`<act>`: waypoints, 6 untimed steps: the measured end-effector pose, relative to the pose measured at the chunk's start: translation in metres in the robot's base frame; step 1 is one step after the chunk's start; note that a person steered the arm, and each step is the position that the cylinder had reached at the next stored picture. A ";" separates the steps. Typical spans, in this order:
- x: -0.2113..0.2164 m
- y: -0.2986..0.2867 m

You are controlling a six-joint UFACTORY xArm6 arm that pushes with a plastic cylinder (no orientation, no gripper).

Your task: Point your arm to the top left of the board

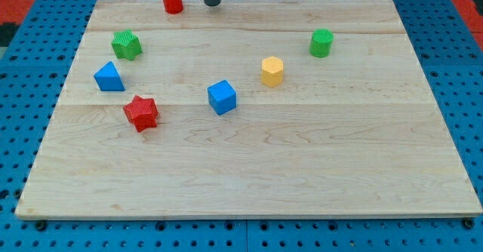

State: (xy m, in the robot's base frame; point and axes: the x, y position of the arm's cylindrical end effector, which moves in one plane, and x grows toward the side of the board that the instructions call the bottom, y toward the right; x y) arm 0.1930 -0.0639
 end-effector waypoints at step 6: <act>0.030 -0.240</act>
